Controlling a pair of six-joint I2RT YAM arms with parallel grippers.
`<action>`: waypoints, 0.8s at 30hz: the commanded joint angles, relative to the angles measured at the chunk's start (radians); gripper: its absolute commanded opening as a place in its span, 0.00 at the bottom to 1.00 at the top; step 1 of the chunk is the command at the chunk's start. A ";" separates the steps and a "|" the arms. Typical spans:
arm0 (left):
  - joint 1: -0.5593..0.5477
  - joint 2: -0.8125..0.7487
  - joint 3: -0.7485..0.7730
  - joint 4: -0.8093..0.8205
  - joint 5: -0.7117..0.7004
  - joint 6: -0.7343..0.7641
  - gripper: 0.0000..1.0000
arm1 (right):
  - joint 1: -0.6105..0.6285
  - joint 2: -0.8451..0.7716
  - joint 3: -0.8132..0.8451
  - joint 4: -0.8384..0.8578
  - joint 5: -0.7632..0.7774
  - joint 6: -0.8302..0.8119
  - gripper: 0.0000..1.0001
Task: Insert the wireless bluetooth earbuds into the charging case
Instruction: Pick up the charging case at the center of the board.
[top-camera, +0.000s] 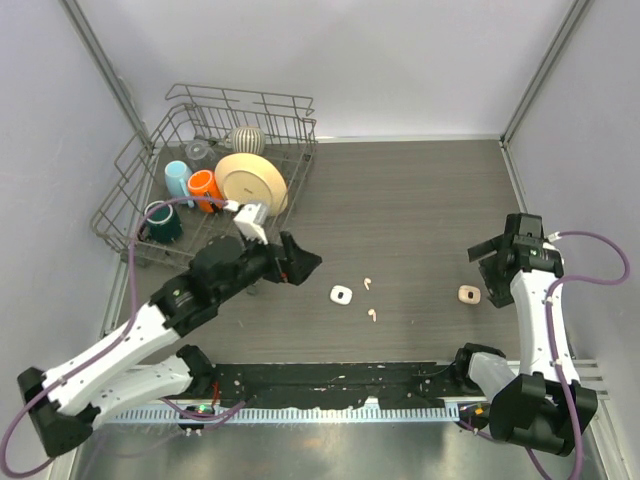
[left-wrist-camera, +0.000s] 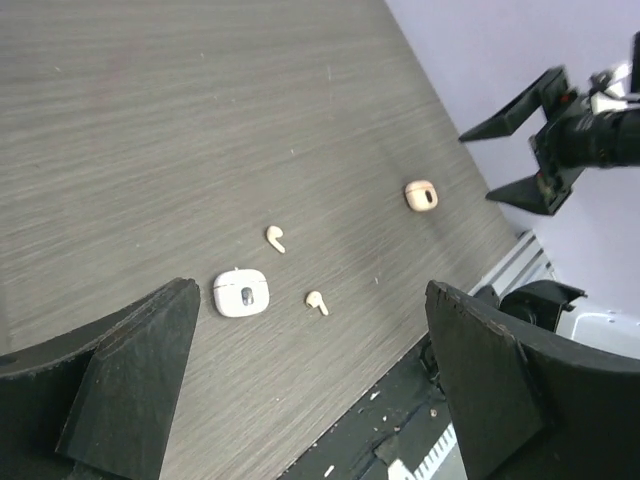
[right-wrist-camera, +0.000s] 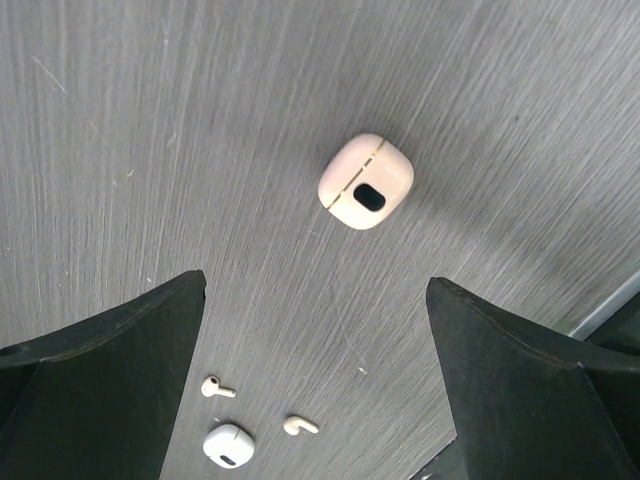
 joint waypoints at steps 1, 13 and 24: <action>0.002 -0.183 -0.115 0.111 -0.158 0.028 1.00 | -0.004 0.005 -0.037 -0.017 -0.040 0.159 0.97; 0.002 -0.211 -0.027 -0.152 -0.198 0.163 1.00 | -0.006 0.092 -0.113 0.028 -0.032 0.314 0.89; 0.002 -0.036 0.104 -0.320 -0.302 0.152 1.00 | -0.131 0.265 -0.039 0.051 -0.086 0.239 0.85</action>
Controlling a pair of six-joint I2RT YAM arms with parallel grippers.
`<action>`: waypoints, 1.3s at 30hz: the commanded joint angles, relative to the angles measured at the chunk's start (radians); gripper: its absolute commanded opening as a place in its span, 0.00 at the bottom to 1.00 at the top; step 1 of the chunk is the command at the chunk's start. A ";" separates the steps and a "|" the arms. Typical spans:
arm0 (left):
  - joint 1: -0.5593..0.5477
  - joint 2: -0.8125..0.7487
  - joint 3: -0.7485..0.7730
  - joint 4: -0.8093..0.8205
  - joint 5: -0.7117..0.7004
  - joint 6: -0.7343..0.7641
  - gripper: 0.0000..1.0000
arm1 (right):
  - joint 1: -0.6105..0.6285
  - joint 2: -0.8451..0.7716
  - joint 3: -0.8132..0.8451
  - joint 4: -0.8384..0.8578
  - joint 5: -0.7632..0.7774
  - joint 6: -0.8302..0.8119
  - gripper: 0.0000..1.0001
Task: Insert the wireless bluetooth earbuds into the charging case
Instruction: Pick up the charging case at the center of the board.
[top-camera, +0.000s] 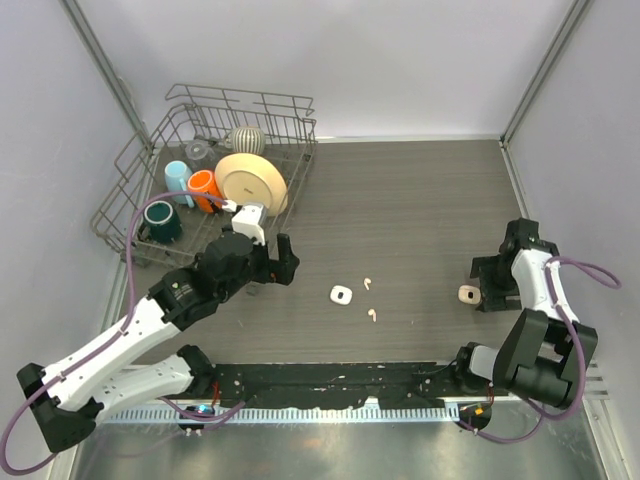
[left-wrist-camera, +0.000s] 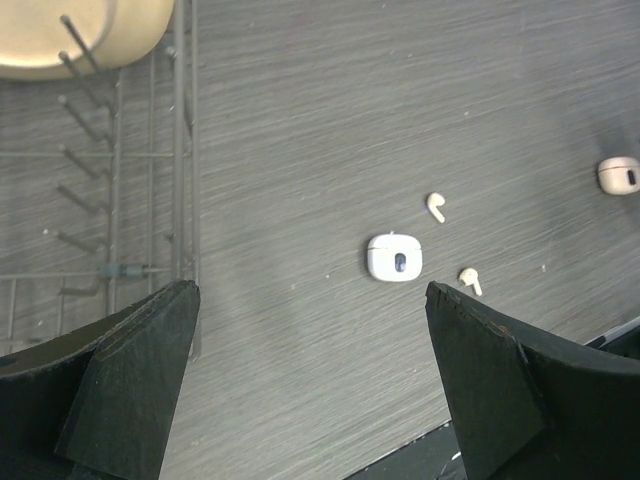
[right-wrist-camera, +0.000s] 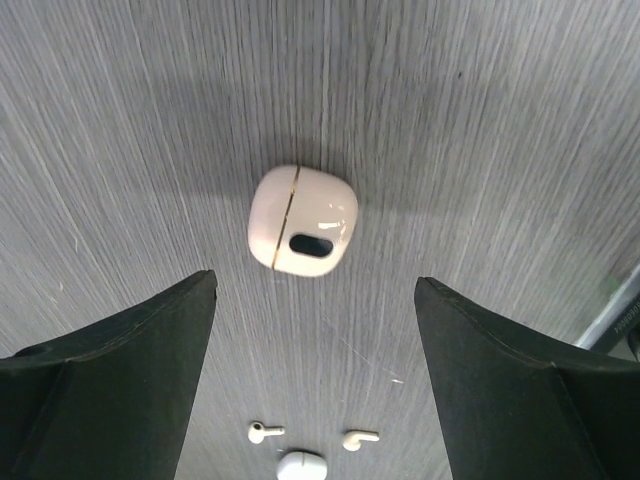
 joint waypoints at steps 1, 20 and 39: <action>0.002 -0.014 0.054 -0.056 -0.048 0.008 1.00 | -0.068 0.070 0.051 0.043 -0.050 -0.036 0.85; 0.003 0.065 0.112 -0.151 -0.113 -0.093 1.00 | -0.094 0.176 0.037 0.115 -0.064 0.013 0.74; 0.002 -0.004 0.057 -0.052 -0.037 -0.062 1.00 | -0.105 0.244 -0.028 0.179 -0.080 0.013 0.49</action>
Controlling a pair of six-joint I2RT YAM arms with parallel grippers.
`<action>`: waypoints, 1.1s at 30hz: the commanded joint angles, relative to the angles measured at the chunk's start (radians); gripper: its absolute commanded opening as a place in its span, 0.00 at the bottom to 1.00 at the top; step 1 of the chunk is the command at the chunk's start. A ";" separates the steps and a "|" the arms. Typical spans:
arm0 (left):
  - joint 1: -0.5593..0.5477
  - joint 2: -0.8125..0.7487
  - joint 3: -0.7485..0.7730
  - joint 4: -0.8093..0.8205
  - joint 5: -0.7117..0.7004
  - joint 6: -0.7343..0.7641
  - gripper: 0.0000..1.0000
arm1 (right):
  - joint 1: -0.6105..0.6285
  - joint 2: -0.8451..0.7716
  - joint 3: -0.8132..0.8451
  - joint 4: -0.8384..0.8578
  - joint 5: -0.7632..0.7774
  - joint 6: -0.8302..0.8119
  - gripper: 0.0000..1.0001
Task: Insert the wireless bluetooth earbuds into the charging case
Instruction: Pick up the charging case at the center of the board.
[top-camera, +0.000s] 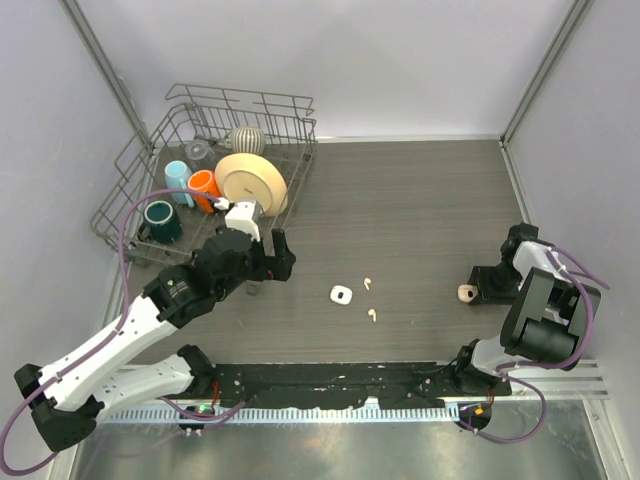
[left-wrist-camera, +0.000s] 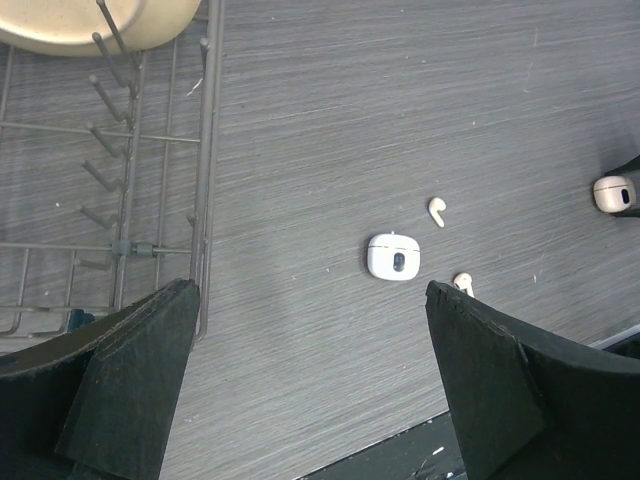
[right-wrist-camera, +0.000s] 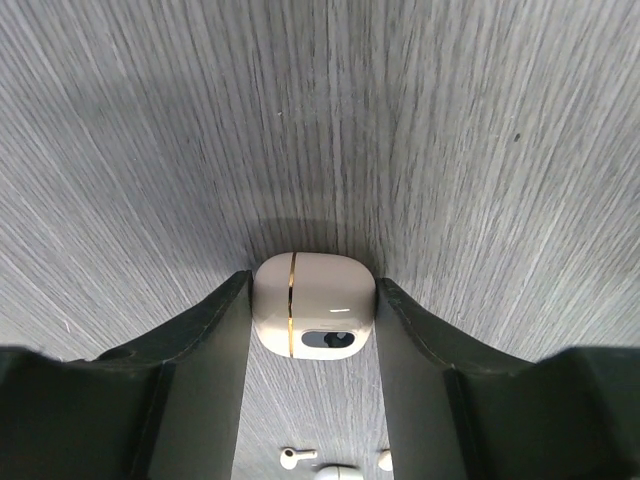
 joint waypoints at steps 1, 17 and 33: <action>0.002 -0.021 -0.006 0.058 0.010 0.021 1.00 | -0.007 0.001 -0.014 0.021 0.006 0.003 0.45; 0.002 -0.062 -0.032 0.185 0.056 0.007 1.00 | -0.007 -0.377 -0.129 0.269 -0.232 0.030 0.01; 0.002 0.008 -0.099 0.481 0.133 -0.106 1.00 | 0.251 -0.539 -0.018 0.440 -0.445 0.266 0.01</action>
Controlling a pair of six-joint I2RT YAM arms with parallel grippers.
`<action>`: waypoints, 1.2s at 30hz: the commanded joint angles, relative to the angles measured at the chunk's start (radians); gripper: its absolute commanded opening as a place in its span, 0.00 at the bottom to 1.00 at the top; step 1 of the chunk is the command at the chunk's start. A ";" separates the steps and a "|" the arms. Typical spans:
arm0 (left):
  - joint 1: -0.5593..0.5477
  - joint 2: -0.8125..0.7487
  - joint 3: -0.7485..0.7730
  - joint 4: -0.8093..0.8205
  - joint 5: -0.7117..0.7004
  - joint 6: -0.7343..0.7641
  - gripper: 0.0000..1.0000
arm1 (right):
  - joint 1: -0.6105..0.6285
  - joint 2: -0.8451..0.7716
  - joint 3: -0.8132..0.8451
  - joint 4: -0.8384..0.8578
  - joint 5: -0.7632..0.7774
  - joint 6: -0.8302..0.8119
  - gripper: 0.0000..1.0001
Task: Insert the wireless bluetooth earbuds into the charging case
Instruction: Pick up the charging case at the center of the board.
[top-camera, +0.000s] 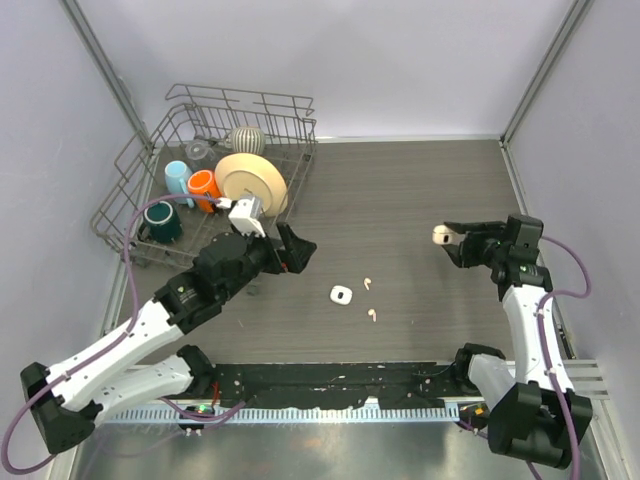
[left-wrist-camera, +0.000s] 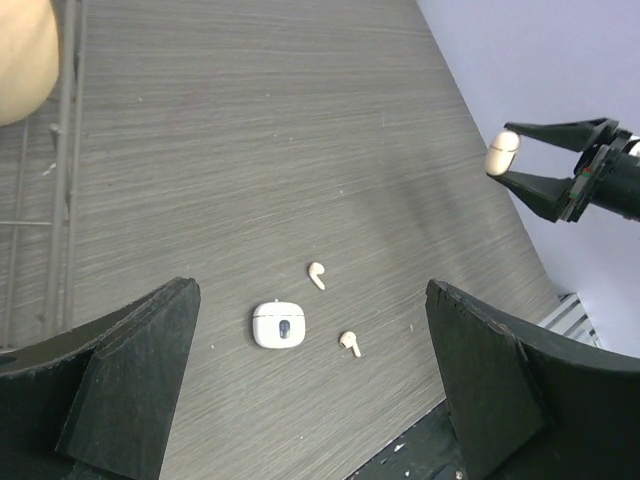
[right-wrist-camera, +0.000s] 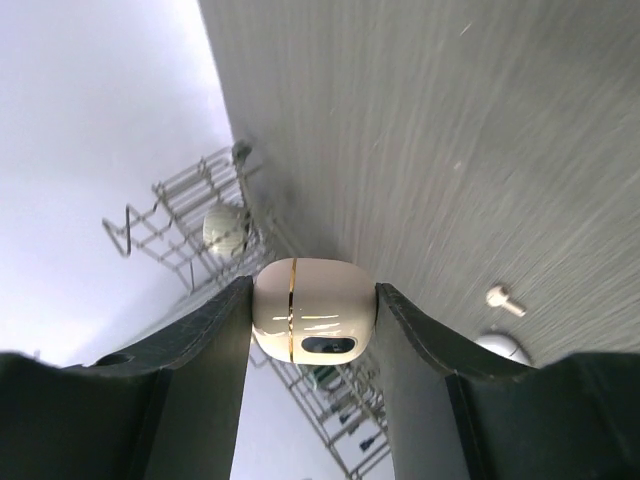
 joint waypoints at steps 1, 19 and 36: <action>0.002 0.083 0.068 0.072 0.017 -0.050 1.00 | 0.115 0.003 0.065 0.125 -0.049 0.085 0.01; -0.001 0.198 0.176 0.084 0.066 -0.151 1.00 | 0.361 0.018 0.076 0.283 0.031 0.266 0.01; -0.110 0.321 0.127 0.438 0.127 0.048 1.00 | 0.672 0.032 0.087 0.380 0.195 0.468 0.01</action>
